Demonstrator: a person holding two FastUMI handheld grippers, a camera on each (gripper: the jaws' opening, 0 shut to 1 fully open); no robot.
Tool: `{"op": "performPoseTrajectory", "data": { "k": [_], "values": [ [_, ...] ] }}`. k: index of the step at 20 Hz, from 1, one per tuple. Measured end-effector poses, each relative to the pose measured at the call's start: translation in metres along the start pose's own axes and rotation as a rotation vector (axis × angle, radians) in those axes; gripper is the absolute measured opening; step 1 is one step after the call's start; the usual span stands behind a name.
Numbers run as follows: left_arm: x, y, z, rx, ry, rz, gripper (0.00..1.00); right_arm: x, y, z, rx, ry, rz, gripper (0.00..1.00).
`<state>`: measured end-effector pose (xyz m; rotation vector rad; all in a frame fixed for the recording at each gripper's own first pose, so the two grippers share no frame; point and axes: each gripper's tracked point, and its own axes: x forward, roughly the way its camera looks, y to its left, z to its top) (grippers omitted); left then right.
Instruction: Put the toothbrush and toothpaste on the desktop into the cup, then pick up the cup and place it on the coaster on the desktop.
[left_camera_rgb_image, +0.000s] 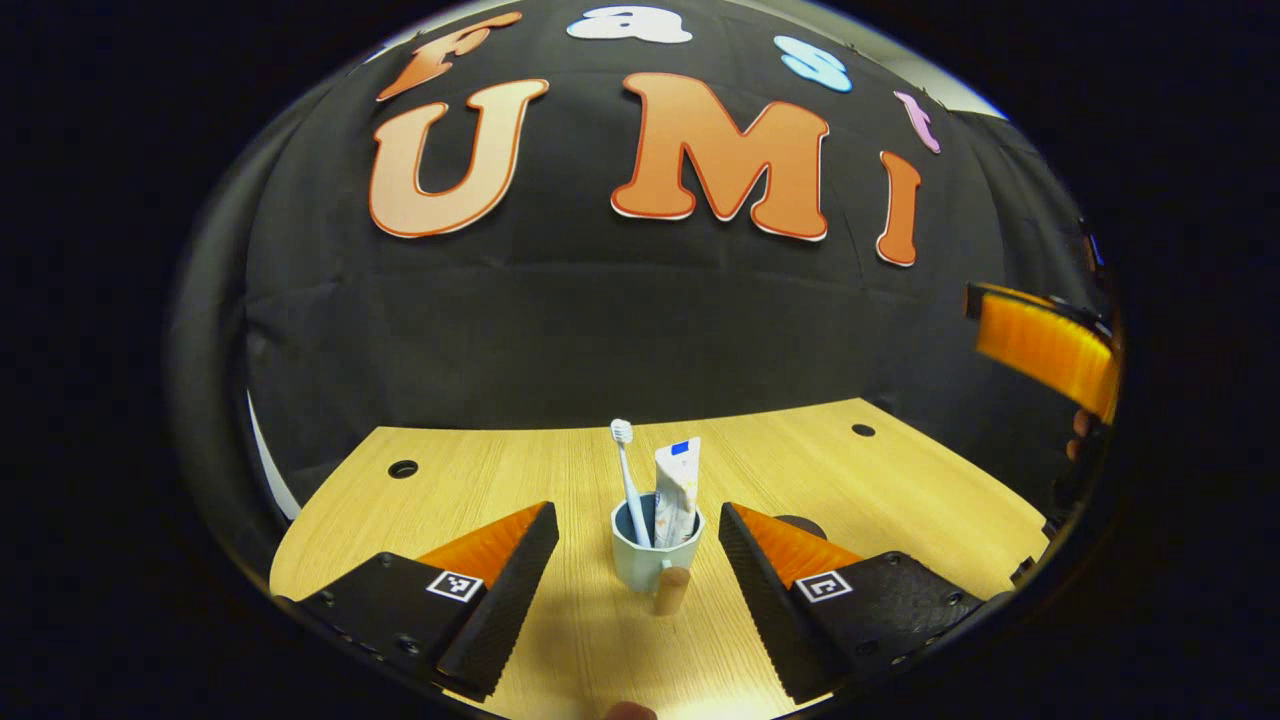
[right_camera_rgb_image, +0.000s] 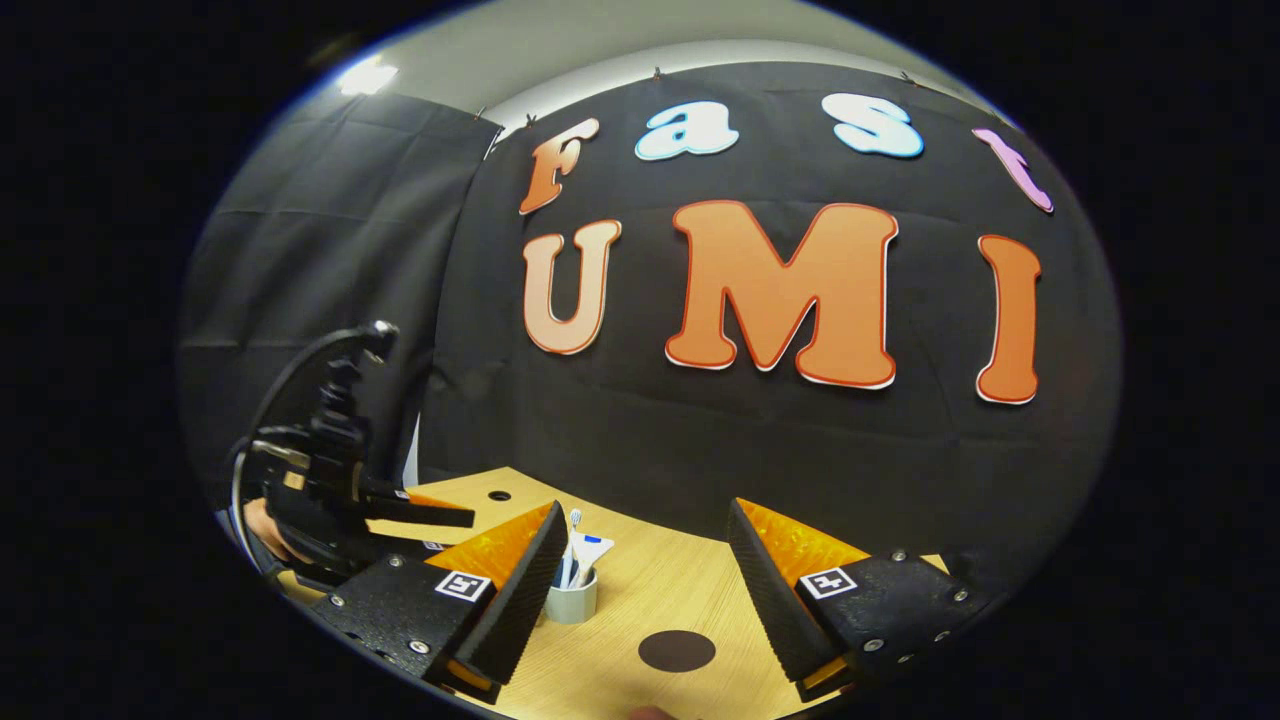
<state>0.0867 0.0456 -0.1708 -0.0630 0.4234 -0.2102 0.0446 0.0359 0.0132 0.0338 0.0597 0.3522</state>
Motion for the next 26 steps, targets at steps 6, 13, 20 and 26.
{"op": "performPoseTrajectory", "data": {
  "k": [6,13,20,26],
  "values": [
    [0.034,-0.011,-0.020,0.015,0.168,-0.024,0.97,-0.034,-0.018,0.034,-0.014,-0.028,-0.020,0.97],
    [0.054,-0.010,-0.051,-0.027,0.400,-0.007,0.97,-0.056,-0.025,0.052,-0.013,-0.045,-0.008,0.98],
    [0.077,-0.014,-0.079,-0.079,0.551,0.004,0.96,-0.060,-0.013,0.045,0.000,-0.040,0.050,0.98],
    [0.086,-0.015,-0.096,-0.040,0.631,0.035,0.87,-0.054,-0.011,0.037,-0.015,-0.020,0.058,0.98]
  ]
}}
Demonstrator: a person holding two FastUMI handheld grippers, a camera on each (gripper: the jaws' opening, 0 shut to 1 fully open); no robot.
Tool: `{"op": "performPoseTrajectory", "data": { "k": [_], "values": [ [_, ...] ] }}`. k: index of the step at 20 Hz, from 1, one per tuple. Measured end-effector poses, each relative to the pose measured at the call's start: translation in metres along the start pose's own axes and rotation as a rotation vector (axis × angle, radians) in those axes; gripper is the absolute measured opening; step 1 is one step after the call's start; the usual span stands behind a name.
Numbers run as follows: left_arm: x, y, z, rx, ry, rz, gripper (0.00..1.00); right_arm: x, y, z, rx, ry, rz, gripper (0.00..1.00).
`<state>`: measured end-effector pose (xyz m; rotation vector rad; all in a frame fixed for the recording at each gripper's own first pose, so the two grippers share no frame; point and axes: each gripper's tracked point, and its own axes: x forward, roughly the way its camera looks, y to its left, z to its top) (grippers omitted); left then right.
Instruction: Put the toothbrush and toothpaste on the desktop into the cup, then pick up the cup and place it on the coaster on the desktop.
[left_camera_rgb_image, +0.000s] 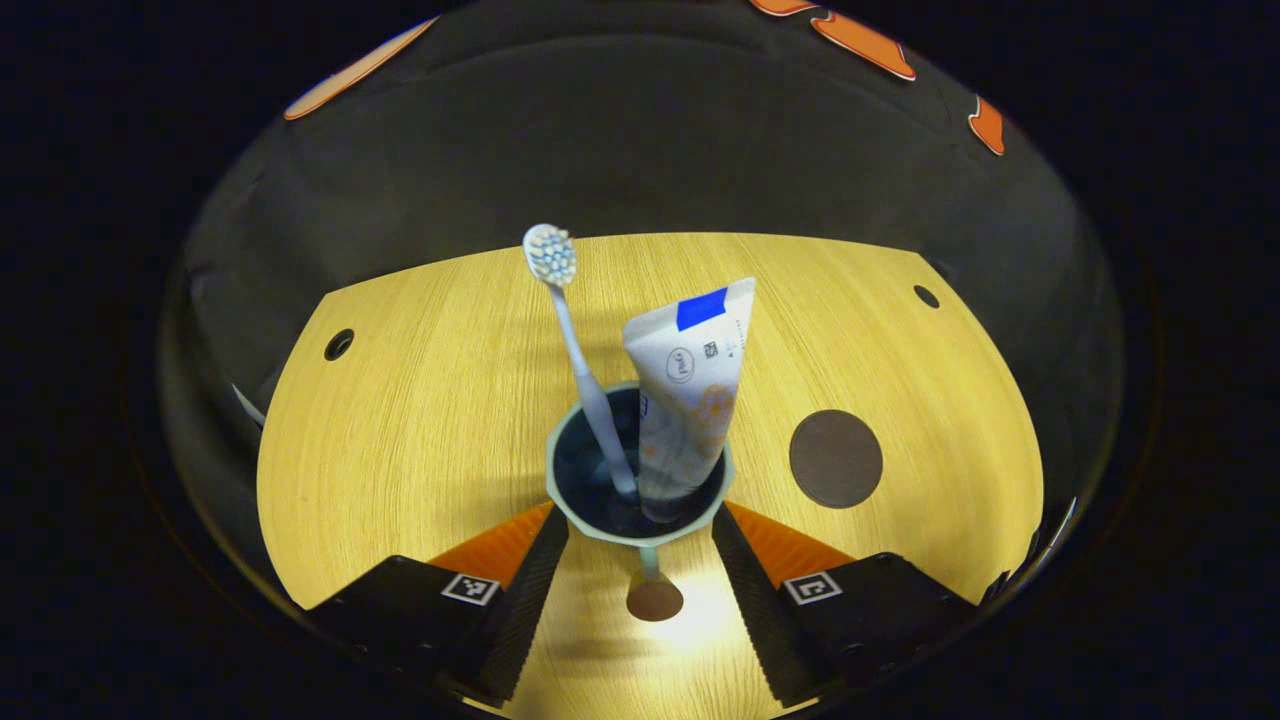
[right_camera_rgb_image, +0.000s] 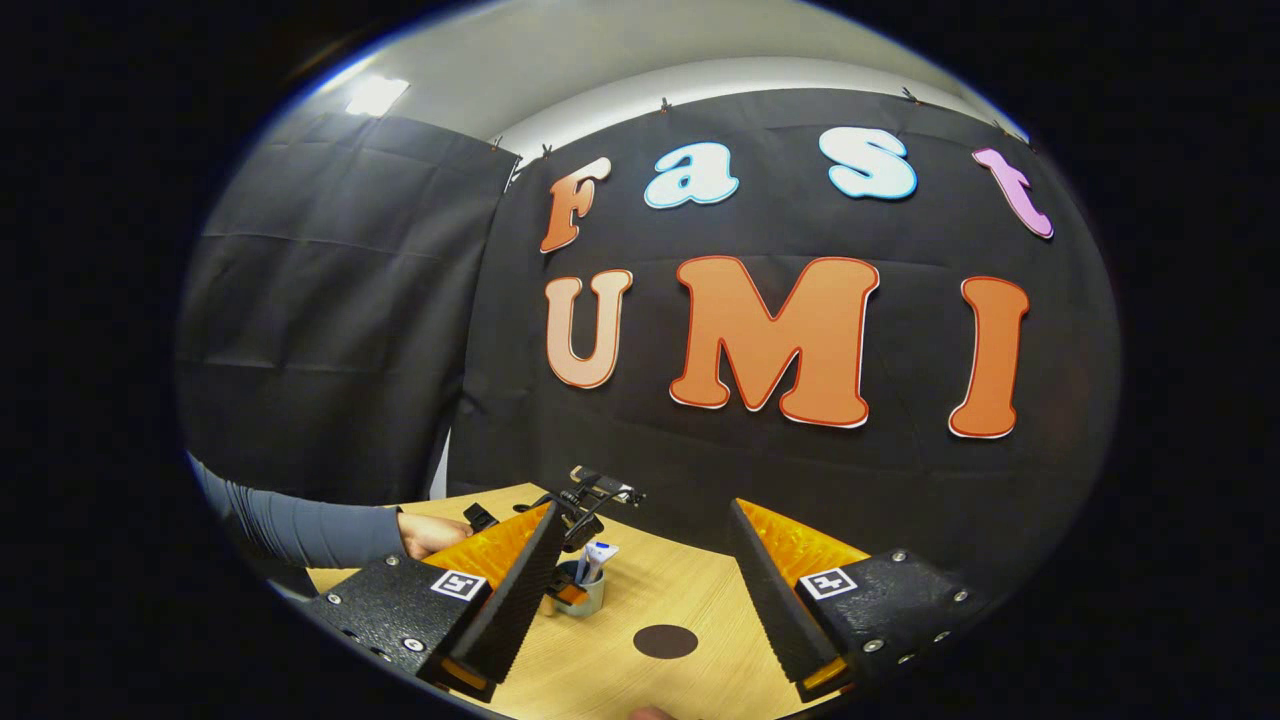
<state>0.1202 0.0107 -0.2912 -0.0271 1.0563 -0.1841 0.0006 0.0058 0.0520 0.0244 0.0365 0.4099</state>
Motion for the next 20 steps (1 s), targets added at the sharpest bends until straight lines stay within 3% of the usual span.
{"op": "performPoseTrajectory", "data": {
  "k": [9,11,12,13,15,17,20],
  "values": [
    [-0.009,0.000,0.012,0.010,0.079,0.018,0.70,0.007,-0.004,-0.011,0.011,0.006,-0.015,0.98],
    [-0.008,-0.005,0.014,-0.009,0.104,0.014,0.56,0.005,-0.005,-0.008,0.010,-0.005,-0.019,0.98],
    [-0.006,-0.008,0.016,-0.013,0.121,0.012,0.34,0.003,-0.006,-0.007,0.010,-0.008,-0.022,0.98],
    [-0.004,-0.012,0.016,-0.018,0.142,0.007,0.28,0.002,-0.008,-0.006,0.011,-0.013,-0.026,0.98],
    [0.000,-0.018,0.021,-0.031,0.175,0.004,0.34,0.001,-0.010,-0.007,0.011,-0.015,-0.036,0.98],
    [0.001,-0.026,0.042,-0.030,0.156,0.006,0.27,-0.001,-0.014,-0.010,0.015,-0.014,-0.045,0.98],
    [0.007,-0.037,0.074,-0.030,0.136,0.007,0.27,-0.001,-0.018,-0.013,0.031,-0.012,-0.056,0.98]
  ]
}}
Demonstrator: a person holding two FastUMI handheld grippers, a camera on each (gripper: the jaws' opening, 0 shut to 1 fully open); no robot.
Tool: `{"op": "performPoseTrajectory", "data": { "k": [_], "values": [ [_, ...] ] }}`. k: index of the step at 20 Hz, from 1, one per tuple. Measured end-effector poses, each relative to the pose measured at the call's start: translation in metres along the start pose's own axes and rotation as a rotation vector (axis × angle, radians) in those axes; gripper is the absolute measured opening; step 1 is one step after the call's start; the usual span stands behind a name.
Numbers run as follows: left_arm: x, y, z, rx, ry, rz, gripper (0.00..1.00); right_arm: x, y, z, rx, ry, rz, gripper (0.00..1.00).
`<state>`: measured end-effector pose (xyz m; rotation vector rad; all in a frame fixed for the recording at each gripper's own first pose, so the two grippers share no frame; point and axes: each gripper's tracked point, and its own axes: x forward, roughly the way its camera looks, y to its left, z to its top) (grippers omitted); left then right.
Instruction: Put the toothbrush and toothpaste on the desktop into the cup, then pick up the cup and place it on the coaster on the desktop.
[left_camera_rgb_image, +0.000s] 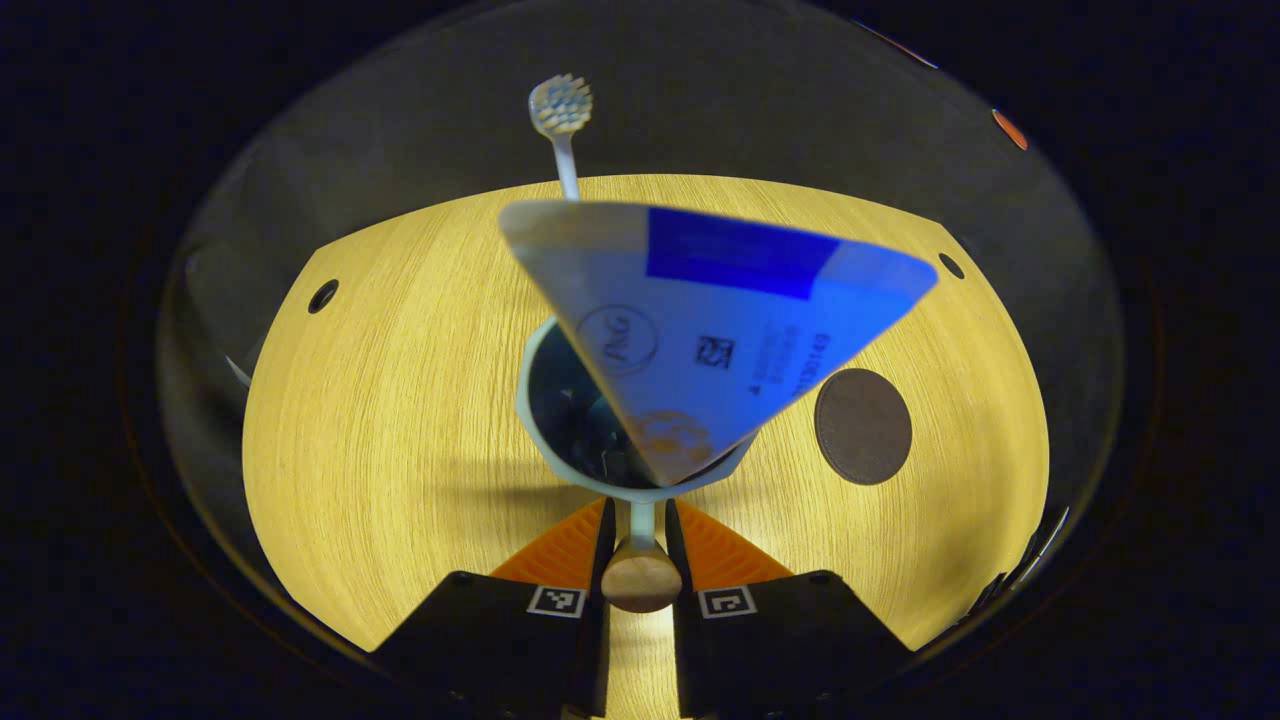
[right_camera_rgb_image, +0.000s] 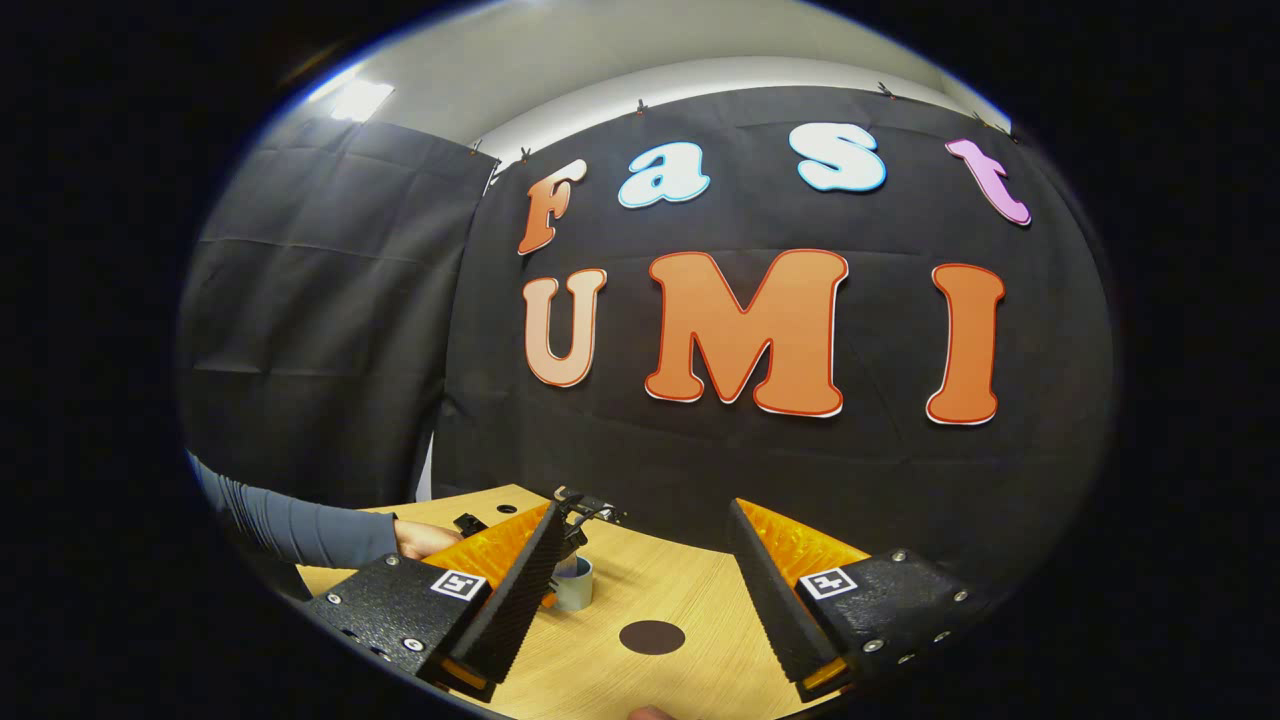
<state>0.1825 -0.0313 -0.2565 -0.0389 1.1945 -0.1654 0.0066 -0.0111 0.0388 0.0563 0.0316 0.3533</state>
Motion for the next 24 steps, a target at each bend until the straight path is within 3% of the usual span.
{"op": "performPoseTrajectory", "data": {
  "k": [11,12,13,14,15,17,23,24],
  "values": [
    [0.025,-0.049,0.155,-0.029,-0.083,-0.015,0.25,0.002,-0.011,-0.013,0.063,0.012,-0.024,0.98],
    [0.004,-0.047,0.117,-0.028,-0.094,-0.013,0.24,0.002,-0.012,-0.013,0.065,0.011,-0.029,0.98],
    [-0.040,-0.059,0.130,-0.026,-0.105,-0.009,0.25,0.003,-0.013,-0.014,0.066,0.011,-0.031,0.98],
    [-0.053,-0.060,0.120,-0.021,-0.112,-0.010,0.25,0.004,-0.014,-0.014,0.068,0.011,-0.034,0.98],
    [-0.060,-0.056,0.161,-0.014,-0.118,-0.011,0.25,0.005,-0.014,-0.014,0.070,0.011,-0.037,0.98],
    [-0.059,-0.068,0.169,0.002,-0.133,-0.014,0.25,0.004,-0.016,-0.015,0.068,0.011,-0.046,0.98],
    [-0.137,-0.116,0.211,0.055,-0.175,-0.034,0.24,-0.002,-0.022,-0.011,0.023,-0.008,-0.084,0.98],
    [-0.101,-0.104,0.207,0.066,-0.177,-0.042,0.25,-0.003,-0.023,-0.010,0.018,-0.011,-0.088,0.98]
  ]
}}
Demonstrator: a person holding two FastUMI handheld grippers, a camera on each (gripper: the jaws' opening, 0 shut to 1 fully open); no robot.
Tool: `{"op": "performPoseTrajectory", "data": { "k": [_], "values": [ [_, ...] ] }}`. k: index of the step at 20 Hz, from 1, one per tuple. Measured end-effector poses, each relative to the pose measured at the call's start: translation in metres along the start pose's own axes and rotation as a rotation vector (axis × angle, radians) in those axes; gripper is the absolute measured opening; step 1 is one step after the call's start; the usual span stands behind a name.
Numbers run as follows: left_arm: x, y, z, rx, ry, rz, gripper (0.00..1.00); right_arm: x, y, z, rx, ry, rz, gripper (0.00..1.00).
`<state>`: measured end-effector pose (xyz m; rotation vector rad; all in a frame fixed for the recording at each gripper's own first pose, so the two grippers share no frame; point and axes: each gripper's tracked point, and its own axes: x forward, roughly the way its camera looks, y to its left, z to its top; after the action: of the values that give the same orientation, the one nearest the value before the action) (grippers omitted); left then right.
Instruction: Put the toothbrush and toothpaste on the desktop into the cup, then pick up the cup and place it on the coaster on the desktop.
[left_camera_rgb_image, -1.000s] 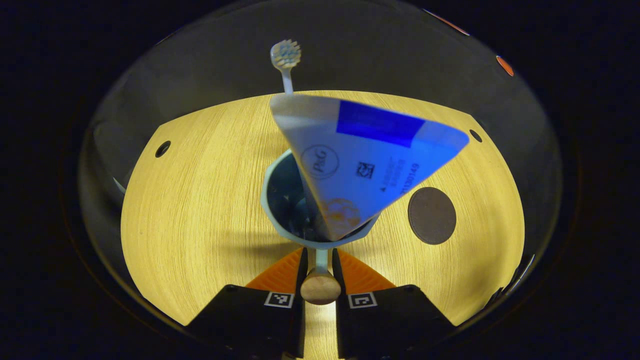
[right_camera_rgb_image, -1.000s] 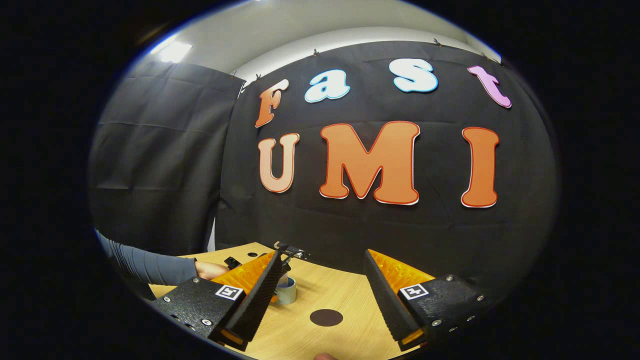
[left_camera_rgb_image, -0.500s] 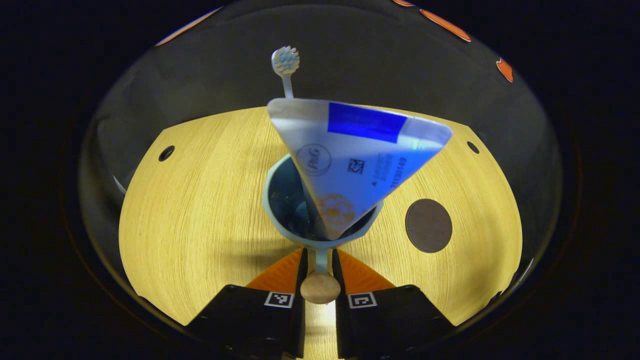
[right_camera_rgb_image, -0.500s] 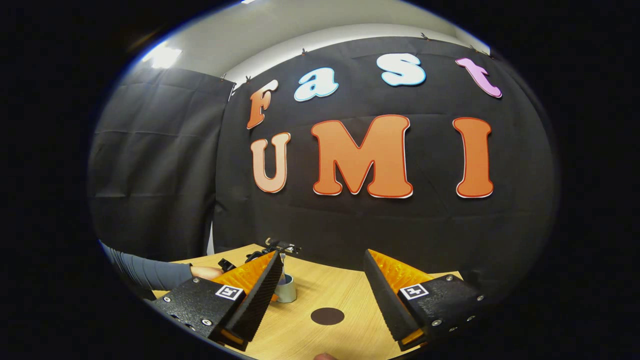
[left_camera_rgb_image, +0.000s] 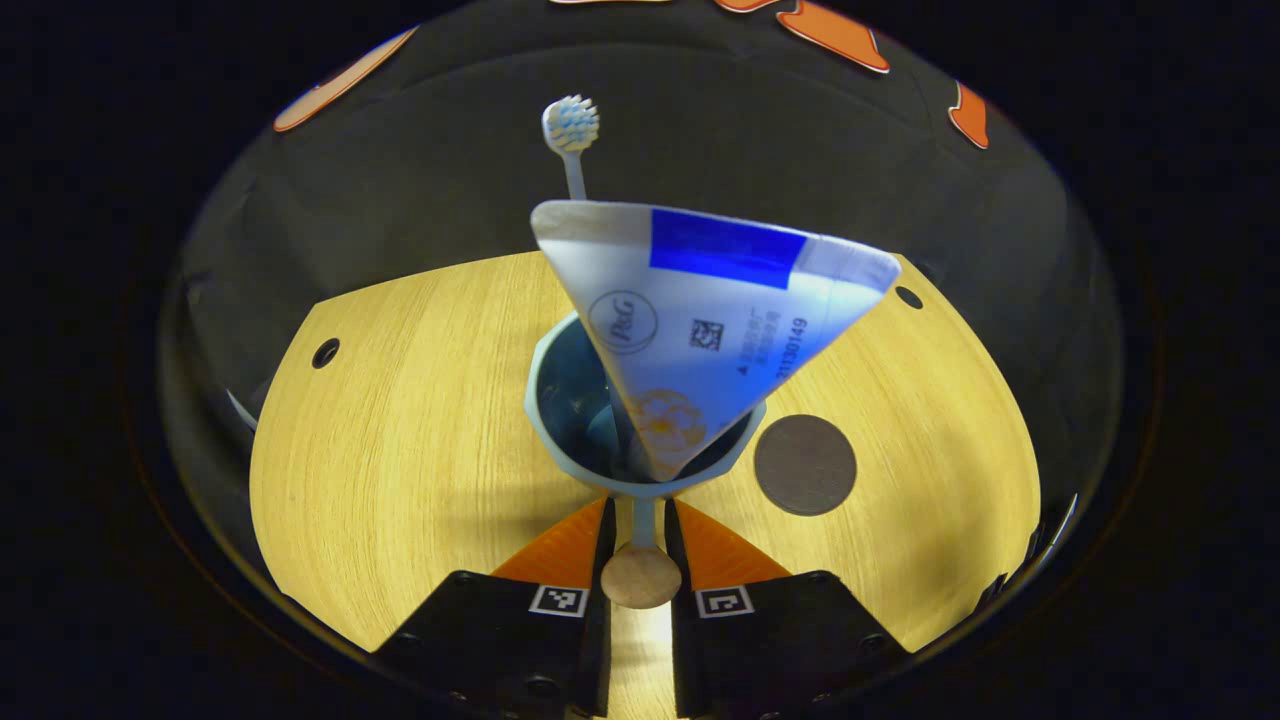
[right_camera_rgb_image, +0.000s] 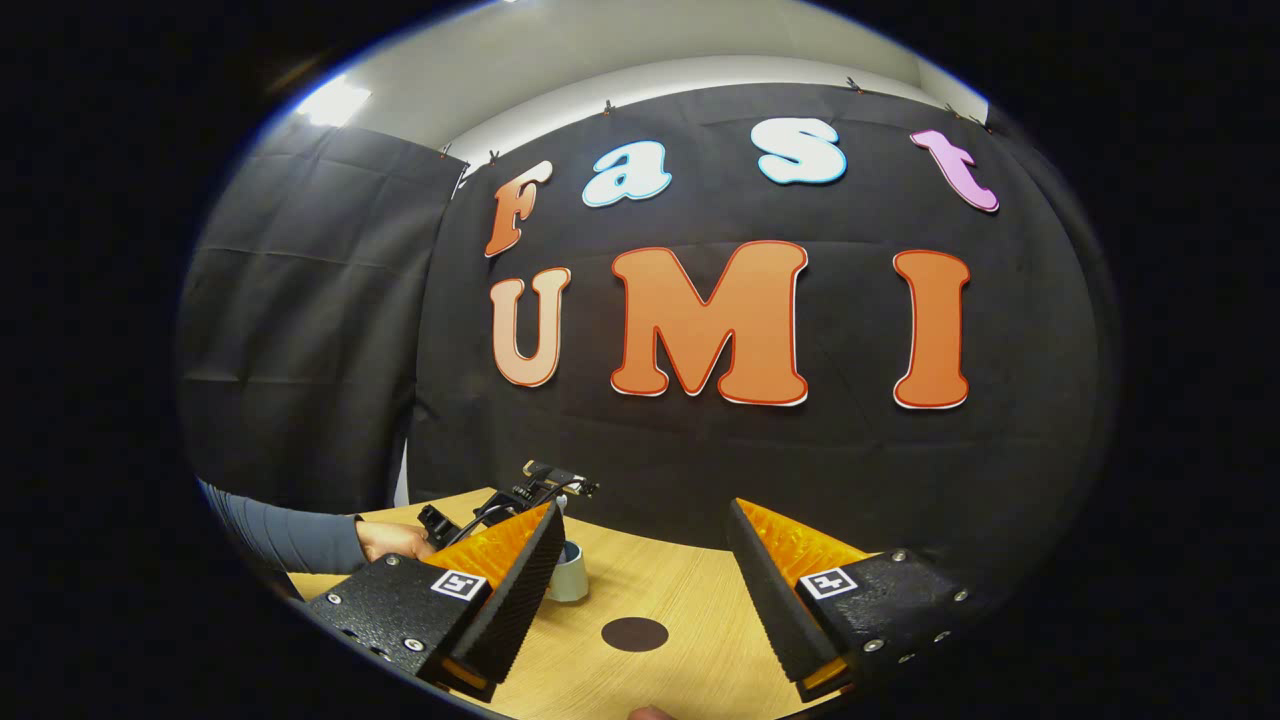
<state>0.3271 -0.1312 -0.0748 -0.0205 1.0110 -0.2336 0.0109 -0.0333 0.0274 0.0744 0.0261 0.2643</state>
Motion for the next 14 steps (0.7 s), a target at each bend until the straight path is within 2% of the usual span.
{"op": "performPoseTrajectory", "data": {
  "k": [3,6,14],
  "values": [
    [0.020,-0.008,-0.014,0.031,-0.005,-0.023,0.24,-0.004,-0.003,-0.003,-0.003,0.002,-0.013,0.98],
    [0.015,-0.021,-0.011,0.059,-0.004,-0.054,0.24,-0.008,-0.002,-0.010,0.011,0.009,-0.010,0.98],
    [0.009,-0.020,-0.020,0.110,0.024,-0.100,0.24,-0.020,-0.012,-0.026,0.009,0.036,-0.043,0.98]
  ]
}}
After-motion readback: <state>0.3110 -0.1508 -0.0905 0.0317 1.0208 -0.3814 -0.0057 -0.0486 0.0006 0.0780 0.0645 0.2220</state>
